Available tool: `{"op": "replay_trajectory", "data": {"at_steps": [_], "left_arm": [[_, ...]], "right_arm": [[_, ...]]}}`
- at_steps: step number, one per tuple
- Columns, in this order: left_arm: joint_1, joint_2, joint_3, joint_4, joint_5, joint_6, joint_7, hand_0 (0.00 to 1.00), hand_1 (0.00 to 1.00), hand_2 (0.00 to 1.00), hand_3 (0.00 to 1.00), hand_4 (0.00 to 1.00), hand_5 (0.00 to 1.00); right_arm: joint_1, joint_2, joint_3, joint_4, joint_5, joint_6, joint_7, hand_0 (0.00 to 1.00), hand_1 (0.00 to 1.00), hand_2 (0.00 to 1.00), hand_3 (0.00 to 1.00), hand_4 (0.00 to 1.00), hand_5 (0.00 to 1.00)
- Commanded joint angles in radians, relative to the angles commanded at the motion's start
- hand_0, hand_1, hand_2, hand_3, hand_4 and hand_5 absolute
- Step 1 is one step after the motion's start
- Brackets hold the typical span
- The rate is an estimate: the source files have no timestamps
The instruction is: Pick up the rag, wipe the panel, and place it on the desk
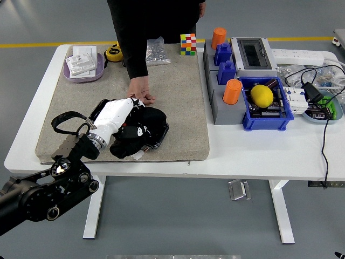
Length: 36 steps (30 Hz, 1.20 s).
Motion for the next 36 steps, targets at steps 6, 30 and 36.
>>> {"op": "replay_trajectory", "data": {"at_steps": [6, 30, 36], "left_arm": [[0.002, 0.004, -0.019, 0.029, 0.016, 0.007, 0.002, 0.206, 0.155, 0.48, 0.353, 0.363, 0.002], [0.008, 0.029, -0.113, 0.159, 0.062, 0.031, -0.01, 0.21, 0.154, 0.481, 0.357, 0.367, 0.002], [0.011, 0.033, -0.142, 0.167, 0.076, 0.035, -0.009, 0.21, 0.155, 0.481, 0.358, 0.368, 0.002]], "right_arm": [[0.0, 0.001, 0.0, 0.001, -0.001, -0.001, 0.001, 0.702, 0.583, 0.65, 0.58, 0.998, 0.535], [-0.002, 0.004, 0.005, 0.0, -0.003, -0.001, 0.0, 0.702, 0.582, 0.649, 0.579, 0.998, 0.536], [-0.002, 0.006, 0.006, 0.0, -0.003, -0.001, 0.001, 0.702, 0.582, 0.649, 0.58, 0.998, 0.536]]}}
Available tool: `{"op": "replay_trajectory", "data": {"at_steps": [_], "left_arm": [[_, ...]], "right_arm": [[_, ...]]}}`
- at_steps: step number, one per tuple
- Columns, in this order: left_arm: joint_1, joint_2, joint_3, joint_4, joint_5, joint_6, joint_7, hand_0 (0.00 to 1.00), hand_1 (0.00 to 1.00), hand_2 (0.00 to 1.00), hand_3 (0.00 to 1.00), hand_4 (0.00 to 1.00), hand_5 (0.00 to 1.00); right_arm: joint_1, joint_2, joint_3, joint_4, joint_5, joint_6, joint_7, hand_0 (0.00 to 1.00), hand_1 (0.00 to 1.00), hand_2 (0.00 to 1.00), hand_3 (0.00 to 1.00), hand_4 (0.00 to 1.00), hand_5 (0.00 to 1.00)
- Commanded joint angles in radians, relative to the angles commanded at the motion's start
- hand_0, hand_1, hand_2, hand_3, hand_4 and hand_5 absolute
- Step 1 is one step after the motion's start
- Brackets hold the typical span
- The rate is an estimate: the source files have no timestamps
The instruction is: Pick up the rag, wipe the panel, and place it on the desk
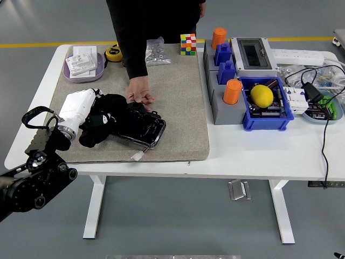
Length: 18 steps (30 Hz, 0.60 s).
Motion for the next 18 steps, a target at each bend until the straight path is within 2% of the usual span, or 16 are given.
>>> {"op": "replay_trajectory", "data": {"at_steps": [10, 18], "left_arm": [[-0.003, 0.013, -0.036, 0.045, 0.02, 0.005, -0.005, 0.21, 0.155, 0.48, 0.359, 0.37, 0.002], [0.001, 0.01, -0.063, 0.071, 0.029, 0.009, -0.008, 0.21, 0.154, 0.48, 0.359, 0.371, 0.002]], "right_arm": [[0.001, 0.0, 0.002, 0.0, -0.002, 0.0, 0.0, 0.702, 0.578, 0.649, 0.581, 0.998, 0.536], [0.001, 0.0, 0.005, 0.0, -0.002, -0.001, 0.0, 0.702, 0.579, 0.649, 0.581, 0.998, 0.538]]}}
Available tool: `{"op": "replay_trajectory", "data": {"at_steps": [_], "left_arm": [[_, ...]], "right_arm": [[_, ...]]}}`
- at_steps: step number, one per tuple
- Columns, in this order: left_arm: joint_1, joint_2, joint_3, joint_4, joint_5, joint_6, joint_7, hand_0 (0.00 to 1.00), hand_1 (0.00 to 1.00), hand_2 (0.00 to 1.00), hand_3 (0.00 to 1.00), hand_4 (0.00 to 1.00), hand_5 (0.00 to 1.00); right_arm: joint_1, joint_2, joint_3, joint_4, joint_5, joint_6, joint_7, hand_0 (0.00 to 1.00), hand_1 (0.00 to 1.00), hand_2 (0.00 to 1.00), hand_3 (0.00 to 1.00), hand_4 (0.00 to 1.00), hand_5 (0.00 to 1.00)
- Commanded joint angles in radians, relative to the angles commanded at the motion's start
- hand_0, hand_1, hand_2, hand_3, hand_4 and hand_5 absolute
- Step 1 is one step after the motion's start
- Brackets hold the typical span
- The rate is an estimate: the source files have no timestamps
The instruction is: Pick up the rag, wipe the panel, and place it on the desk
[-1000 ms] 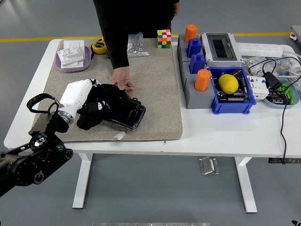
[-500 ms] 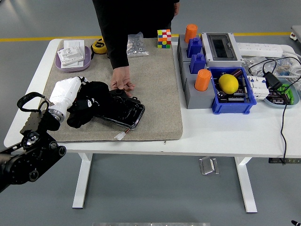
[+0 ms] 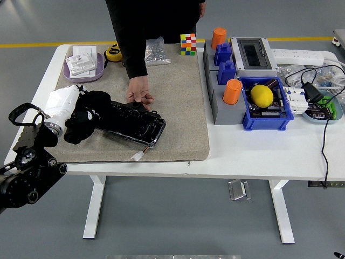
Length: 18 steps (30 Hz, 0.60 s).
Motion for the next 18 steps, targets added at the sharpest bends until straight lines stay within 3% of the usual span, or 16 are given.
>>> {"op": "replay_trajectory", "data": {"at_steps": [10, 18], "left_arm": [[0.008, -0.013, -0.011, -0.007, 0.003, 0.0, 0.002, 0.19, 0.153, 0.479, 0.358, 0.372, 0.002], [0.017, -0.024, 0.052, -0.087, -0.026, -0.008, 0.011, 0.191, 0.157, 0.483, 0.363, 0.376, 0.002]], "right_arm": [[0.001, 0.0, -0.002, 0.001, 0.0, 0.0, 0.001, 0.697, 0.578, 0.649, 0.581, 0.998, 0.538], [0.001, -0.002, -0.001, 0.001, 0.0, 0.001, 0.0, 0.695, 0.578, 0.648, 0.581, 0.998, 0.537]]}}
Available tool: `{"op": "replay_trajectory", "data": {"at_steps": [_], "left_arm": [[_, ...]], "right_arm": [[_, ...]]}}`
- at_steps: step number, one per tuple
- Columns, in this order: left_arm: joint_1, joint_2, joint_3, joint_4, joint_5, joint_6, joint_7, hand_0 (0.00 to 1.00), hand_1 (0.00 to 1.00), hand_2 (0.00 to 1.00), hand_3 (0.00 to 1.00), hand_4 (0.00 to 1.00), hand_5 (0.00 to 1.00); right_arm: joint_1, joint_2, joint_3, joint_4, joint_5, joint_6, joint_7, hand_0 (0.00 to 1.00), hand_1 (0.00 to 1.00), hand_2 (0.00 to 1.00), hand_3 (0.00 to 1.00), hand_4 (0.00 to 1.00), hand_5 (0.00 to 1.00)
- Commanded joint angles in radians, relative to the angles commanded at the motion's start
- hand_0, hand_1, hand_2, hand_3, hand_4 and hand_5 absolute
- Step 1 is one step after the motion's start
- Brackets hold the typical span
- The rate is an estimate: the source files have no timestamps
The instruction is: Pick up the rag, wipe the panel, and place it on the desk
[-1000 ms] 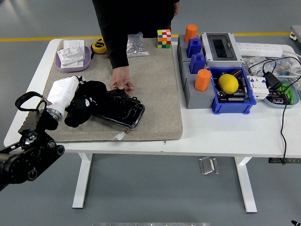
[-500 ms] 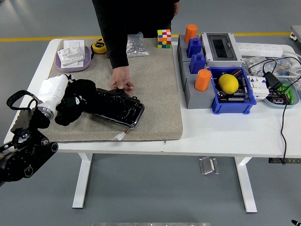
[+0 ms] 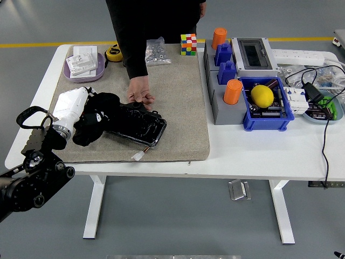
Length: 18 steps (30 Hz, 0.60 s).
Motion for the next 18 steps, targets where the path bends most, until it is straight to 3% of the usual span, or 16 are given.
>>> {"op": "replay_trajectory", "data": {"at_steps": [7, 18], "left_arm": [[-0.005, -0.002, 0.047, -0.081, -0.019, -0.005, 0.008, 0.208, 0.157, 0.484, 0.364, 0.377, 0.002], [-0.019, -0.003, 0.122, -0.112, -0.031, -0.011, 0.019, 0.21, 0.157, 0.484, 0.364, 0.377, 0.002]], "right_arm": [[-0.002, -0.001, -0.001, 0.0, 0.0, 0.0, 0.0, 0.696, 0.578, 0.649, 0.581, 0.998, 0.538], [-0.001, -0.004, -0.002, 0.0, 0.001, 0.002, -0.001, 0.694, 0.578, 0.649, 0.58, 0.998, 0.541]]}}
